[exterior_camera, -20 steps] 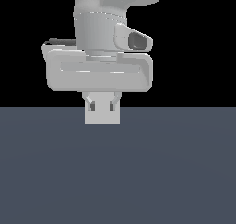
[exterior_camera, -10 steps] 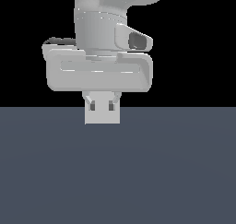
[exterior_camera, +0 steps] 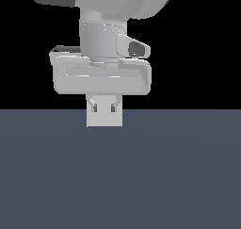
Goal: Plug the charger into the wall socket.
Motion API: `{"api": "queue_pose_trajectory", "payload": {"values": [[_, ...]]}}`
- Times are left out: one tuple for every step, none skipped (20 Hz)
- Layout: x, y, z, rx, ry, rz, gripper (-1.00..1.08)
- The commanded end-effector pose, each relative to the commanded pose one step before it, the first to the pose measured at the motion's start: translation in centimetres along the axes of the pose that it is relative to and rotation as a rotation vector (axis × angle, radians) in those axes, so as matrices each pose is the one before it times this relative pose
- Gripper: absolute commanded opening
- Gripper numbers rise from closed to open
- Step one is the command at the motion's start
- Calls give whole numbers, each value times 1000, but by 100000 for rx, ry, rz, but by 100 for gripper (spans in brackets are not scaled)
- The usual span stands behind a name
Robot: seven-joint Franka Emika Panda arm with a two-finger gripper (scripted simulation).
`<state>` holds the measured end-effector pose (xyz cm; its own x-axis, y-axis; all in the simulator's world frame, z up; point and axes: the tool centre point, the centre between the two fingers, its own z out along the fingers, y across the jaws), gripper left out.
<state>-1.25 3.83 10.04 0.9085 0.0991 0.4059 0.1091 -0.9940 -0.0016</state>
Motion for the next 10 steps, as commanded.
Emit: {"api": "queue_pose_trajectory", "payload": {"values": [[946,-3,403,49,16,41,-100],[315,-2,137,0,0,0,-100],[274,1,120,0,0,0,-100],[234,4,104,0,0,0,-100],[195,8,88,0,0,0,-100],[150,-13,97,-27,-42,-47,-100],[117,15,56,0,0,0,-100],[79,-6,45,-45,-8,-52,-100],[43,-6,27,-46,-5,-51,-100],[12,9,8,0,0,0,-100]]}}
